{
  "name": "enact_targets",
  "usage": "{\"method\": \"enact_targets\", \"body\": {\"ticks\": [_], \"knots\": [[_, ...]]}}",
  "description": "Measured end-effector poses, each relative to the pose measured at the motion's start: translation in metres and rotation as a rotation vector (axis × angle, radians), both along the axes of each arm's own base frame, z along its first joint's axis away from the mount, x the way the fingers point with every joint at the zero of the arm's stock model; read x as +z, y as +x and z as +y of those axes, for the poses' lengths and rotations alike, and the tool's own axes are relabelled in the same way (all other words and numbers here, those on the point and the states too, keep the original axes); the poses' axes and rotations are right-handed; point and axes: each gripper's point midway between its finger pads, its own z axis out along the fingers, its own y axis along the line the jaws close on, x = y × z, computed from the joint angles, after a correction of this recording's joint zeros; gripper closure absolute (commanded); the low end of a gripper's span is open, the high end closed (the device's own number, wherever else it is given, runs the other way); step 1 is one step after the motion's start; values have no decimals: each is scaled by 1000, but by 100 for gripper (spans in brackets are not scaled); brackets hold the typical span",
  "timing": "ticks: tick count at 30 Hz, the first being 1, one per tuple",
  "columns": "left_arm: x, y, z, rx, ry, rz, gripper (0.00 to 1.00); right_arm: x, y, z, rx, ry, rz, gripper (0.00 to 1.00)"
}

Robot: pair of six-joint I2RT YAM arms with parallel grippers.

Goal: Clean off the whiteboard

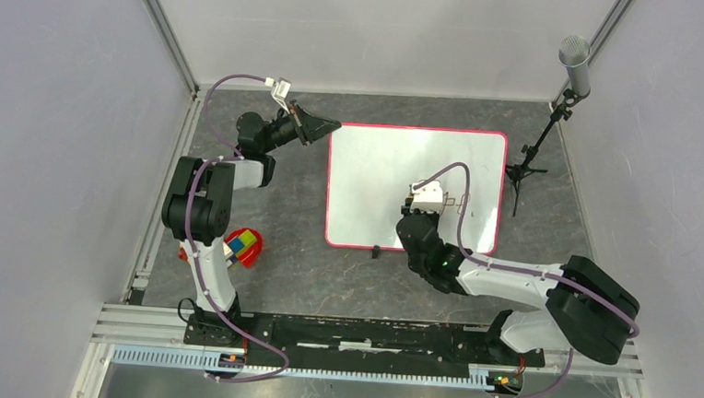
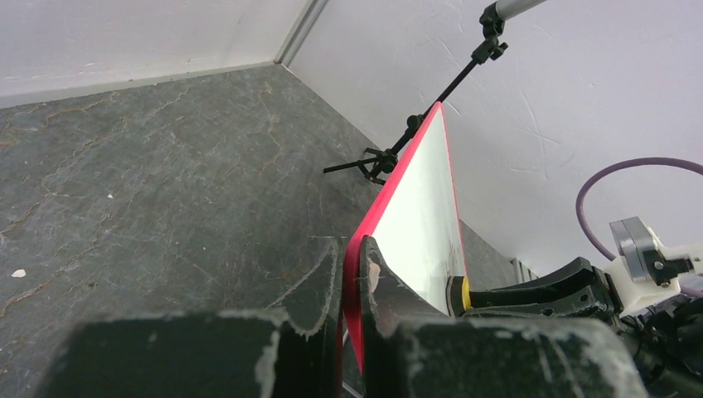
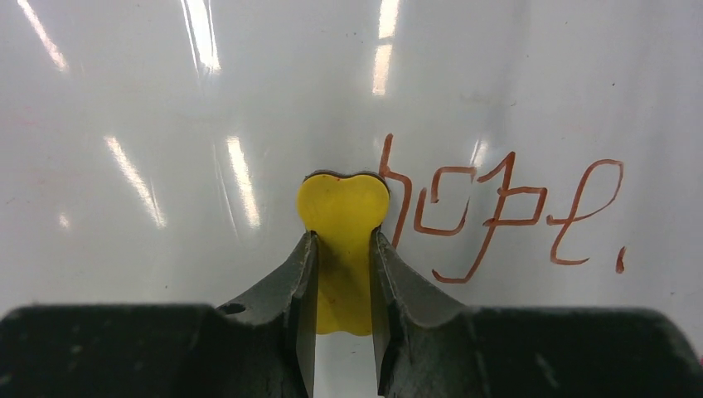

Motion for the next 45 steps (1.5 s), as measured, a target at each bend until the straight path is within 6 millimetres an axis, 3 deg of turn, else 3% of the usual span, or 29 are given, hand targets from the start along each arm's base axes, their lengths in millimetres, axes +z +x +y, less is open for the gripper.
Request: {"method": "enact_targets", "body": {"ticks": [4, 7, 9, 11, 21, 23, 25, 30, 35, 39, 42, 45], "knots": [[0, 0, 0, 0, 0, -1, 98, 0, -5, 12, 13, -75, -9, 81], [-1, 0, 0, 2, 4, -4, 97, 2, -2, 47, 65, -134, -9, 81], [0, 0, 0, 2, 6, -9, 92, 6, 2, 73, 105, -142, -12, 80], [2, 0, 0, 2, 7, -14, 77, 9, 4, 86, 138, -145, -17, 72], [-3, -22, -8, -17, 33, 13, 27, 22, 4, 71, 186, -229, -10, 12], [0, -29, -7, -13, 36, 12, 10, 30, 1, 69, 212, -220, -3, 8], [6, -34, -3, 5, 33, 5, 4, 36, -4, 69, 247, -211, 8, 3], [23, -46, 16, 84, 17, -7, 2, 38, -14, 67, 321, -206, 65, 2], [21, -59, 28, 137, 13, 30, 10, 28, -16, 59, 335, -195, 140, 5], [-7, -71, 31, 157, 26, 119, 19, 29, -16, 57, 317, -173, 170, 8], [-32, -79, 32, 158, 42, 196, 19, 34, -12, 63, 308, -151, 173, 9], [-44, -78, 32, 153, 48, 226, 18, 38, -6, 72, 302, -144, 173, 10]]}}
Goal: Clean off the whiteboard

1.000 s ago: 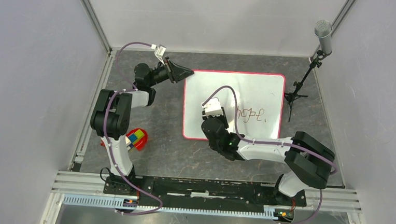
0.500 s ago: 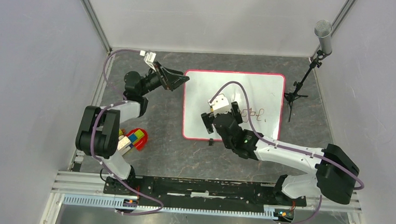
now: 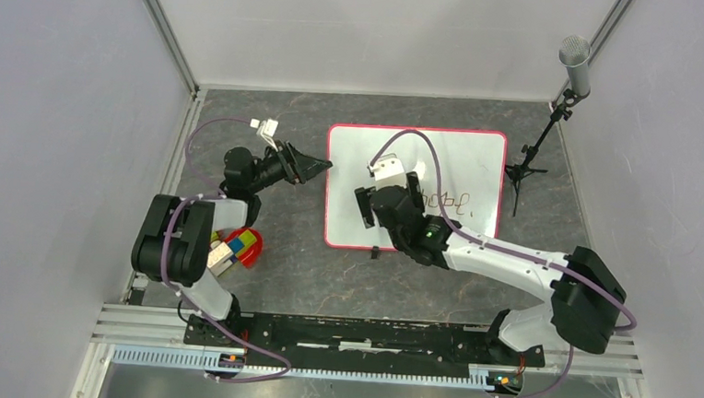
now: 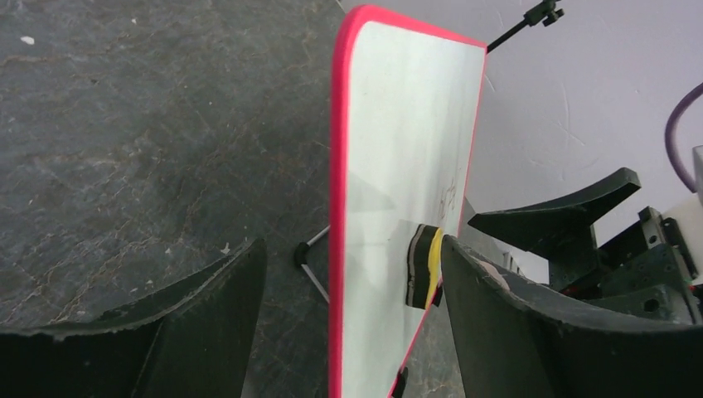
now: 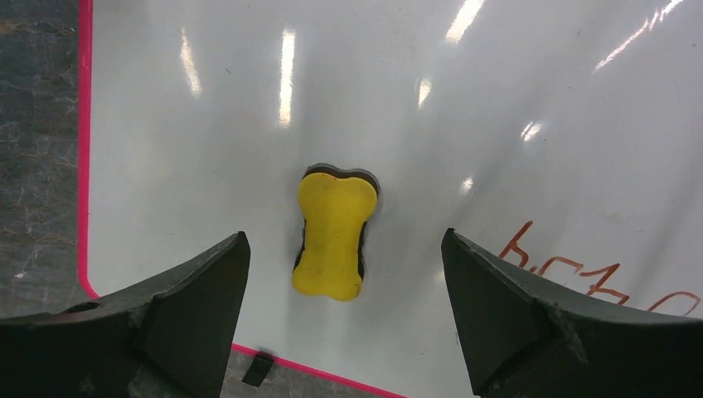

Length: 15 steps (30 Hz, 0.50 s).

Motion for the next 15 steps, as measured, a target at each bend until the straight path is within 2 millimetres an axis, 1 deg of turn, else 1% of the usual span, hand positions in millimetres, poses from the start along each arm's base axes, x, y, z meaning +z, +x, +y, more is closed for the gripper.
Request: {"method": "enact_targets", "body": {"ticks": [2, 5, 7, 8, 10, 12, 15], "knots": [[-7, 1, -1, -5, 0, 15, 21, 0, 5, 6, -6, -1, 4, 12], [-18, 2, -3, -18, -10, 41, 30, -5, 10, 11, -11, -9, 13, 16], [-24, 3, -6, -33, -21, 52, 36, -9, 11, 12, -13, -16, 21, 21], [-25, 3, -7, -39, -26, 55, 38, -12, 11, 12, -14, -20, 25, 25], [-28, 3, -12, -54, -36, 60, 41, -17, 11, 13, -17, -27, 33, 29], [-28, 3, -16, -71, -40, 57, 44, -21, 11, 13, -19, -31, 41, 32], [-25, 0, -23, -94, -40, 48, 48, -25, 11, 13, -25, -33, 48, 40]]}}
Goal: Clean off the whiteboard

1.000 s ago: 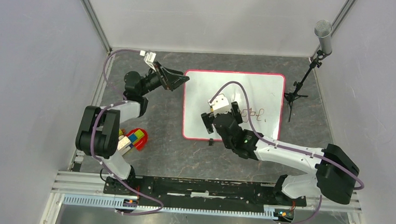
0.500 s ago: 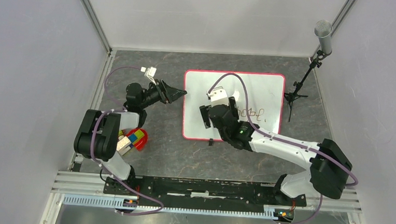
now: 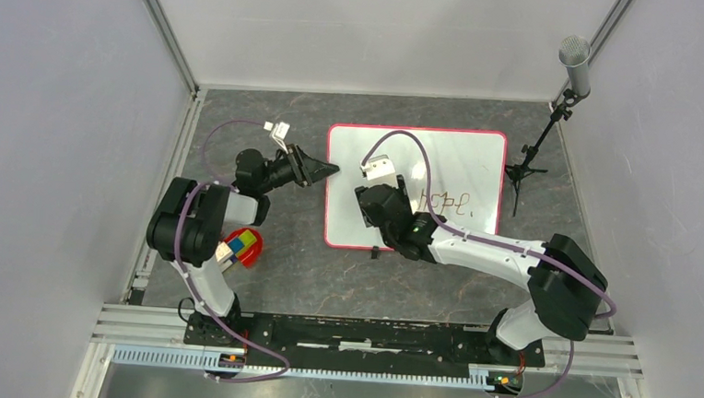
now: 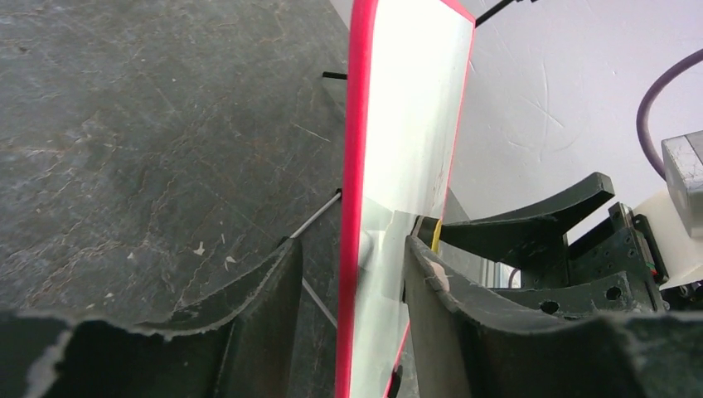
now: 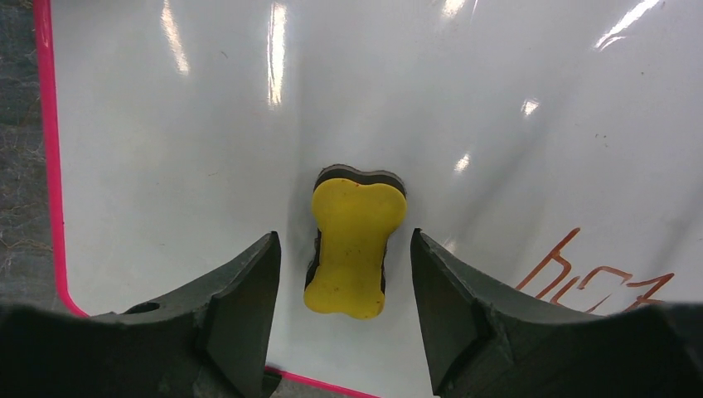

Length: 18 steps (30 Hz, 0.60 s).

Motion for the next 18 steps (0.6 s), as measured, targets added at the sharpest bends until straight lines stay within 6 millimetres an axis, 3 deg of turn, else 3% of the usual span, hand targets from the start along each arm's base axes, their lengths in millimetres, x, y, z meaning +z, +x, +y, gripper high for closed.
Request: {"method": "enact_targets", "body": {"ticks": [3, 11, 18], "knots": [[-1, -1, -6, -12, 16, -5, 52, 0, 1, -1, -9, 0, -2, 47], [-6, -9, -21, -30, 127, -23, 54, 1, 2, -4, -23, -2, -9, 51], [-10, -10, -20, -32, 151, -23, 60, 0, 3, -6, -30, -5, -11, 53]]}}
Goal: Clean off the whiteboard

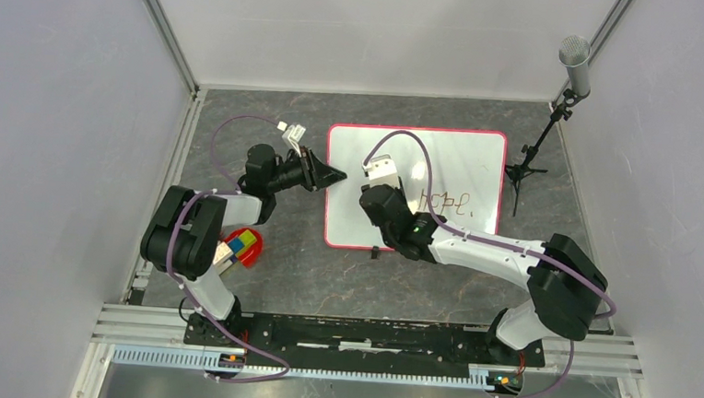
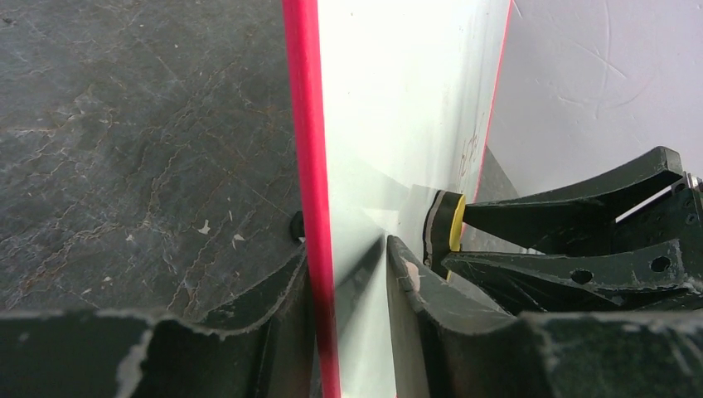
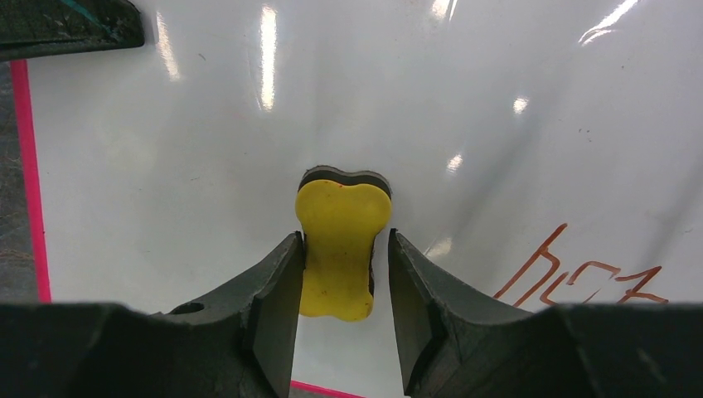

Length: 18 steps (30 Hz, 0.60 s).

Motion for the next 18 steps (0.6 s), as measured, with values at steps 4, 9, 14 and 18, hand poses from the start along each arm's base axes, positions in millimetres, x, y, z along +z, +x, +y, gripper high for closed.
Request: {"method": "enact_targets", "body": {"ticks": [4, 9, 14, 18], "knots": [[0, 0, 0, 0, 2, 3, 64, -2, 1, 1, -1, 2, 0, 53], [0, -1, 0, -6, 0, 3, 72, -4, 2, 3, -1, 7, 1, 54], [0, -1, 0, -5, 1, 5, 75, -9, 3, 3, -7, 2, 6, 63], [0, -1, 1, -1, 3, 10, 83, -9, 4, 2, -15, 7, 7, 67]]}}
